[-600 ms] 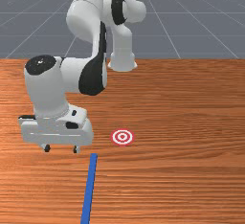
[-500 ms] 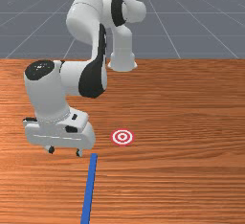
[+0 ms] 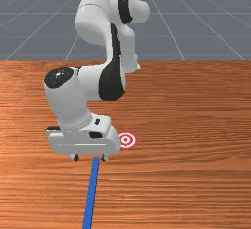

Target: Pull the pivot to the target area

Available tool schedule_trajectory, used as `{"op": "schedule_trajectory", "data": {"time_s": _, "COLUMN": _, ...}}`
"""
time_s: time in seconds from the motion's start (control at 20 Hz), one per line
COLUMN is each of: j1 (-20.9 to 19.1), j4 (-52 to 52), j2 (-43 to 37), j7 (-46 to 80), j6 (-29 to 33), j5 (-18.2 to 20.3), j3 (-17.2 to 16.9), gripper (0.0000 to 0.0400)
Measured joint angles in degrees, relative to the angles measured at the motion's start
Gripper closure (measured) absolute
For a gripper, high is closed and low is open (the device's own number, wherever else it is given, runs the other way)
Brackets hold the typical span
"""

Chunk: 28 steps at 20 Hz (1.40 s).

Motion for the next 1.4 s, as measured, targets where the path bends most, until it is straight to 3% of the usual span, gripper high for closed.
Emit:
{"op": "schedule_trajectory", "data": {"time_s": 0.1, "j1": 0.0, "j4": 6.3, "j2": 5.1, "j7": -1.4, "j6": -1.5, "j5": 1.1, "j3": 1.2, "gripper": 0.0}}
{"op": "schedule_trajectory", "data": {"time_s": 0.15, "j1": 0.0, "j4": 3.5, "j2": 4.6, "j7": -0.9, "j6": 1.1, "j5": 0.3, "j3": 0.4, "gripper": 0.0}}
{"op": "schedule_trajectory", "data": {"time_s": 0.45, "j1": 0.3, "j4": 9.9, "j2": 10.6, "j7": -1.0, "j6": 0.9, "j5": 0.0, "j3": -0.1, "gripper": 0.0004}}
{"op": "schedule_trajectory", "data": {"time_s": 0.55, "j1": 1.0, "j4": 7.4, "j2": 9.4, "j7": 1.2, "j6": 3.2, "j5": -2.0, "j3": -1.9, "gripper": 0.0044}}
{"op": "schedule_trajectory", "data": {"time_s": 0.75, "j1": 1.8, "j4": 14.7, "j2": 13.3, "j7": 2.3, "j6": 0.3, "j5": -2.7, "j3": -2.1, "gripper": 0.0071}}
{"op": "schedule_trajectory", "data": {"time_s": 0.9, "j1": 1.9, "j4": 15.1, "j2": 13.3, "j7": 1.0, "j6": -0.5, "j5": -3.1, "j3": -1.7, "gripper": 0.0023}}
{"op": "schedule_trajectory", "data": {"time_s": 0.95, "j1": 1.9, "j4": 14.6, "j2": 12.9, "j7": 1.0, "j6": -0.2, "j5": -3.1, "j3": -1.7, "gripper": 0.017}}
{"op": "schedule_trajectory", "data": {"time_s": 1.0, "j1": 2.0, "j4": 14.0, "j2": 12.6, "j7": 0.9, "j6": 0.0, "j5": -3.2, "j3": -1.7, "gripper": 0.026}}
{"op": "schedule_trajectory", "data": {"time_s": 1.15, "j1": 2.3, "j4": 13.3, "j2": 12.3, "j7": 2.7, "j6": 0.9, "j5": -3.0, "j3": -1.7, "gripper": 0.03}}
{"op": "schedule_trajectory", "data": {"time_s": 1.25, "j1": 2.5, "j4": 19.3, "j2": 15.5, "j7": 1.2, "j6": -1.9, "j5": -1.3, "j3": -1.1, "gripper": 0.0303}}
{"op": "schedule_trajectory", "data": {"time_s": 1.4, "j1": 2.4, "j4": 15.4, "j2": 13.5, "j7": 2.4, "j6": 0.4, "j5": -2.8, "j3": -1.5, "gripper": 0.0302}}
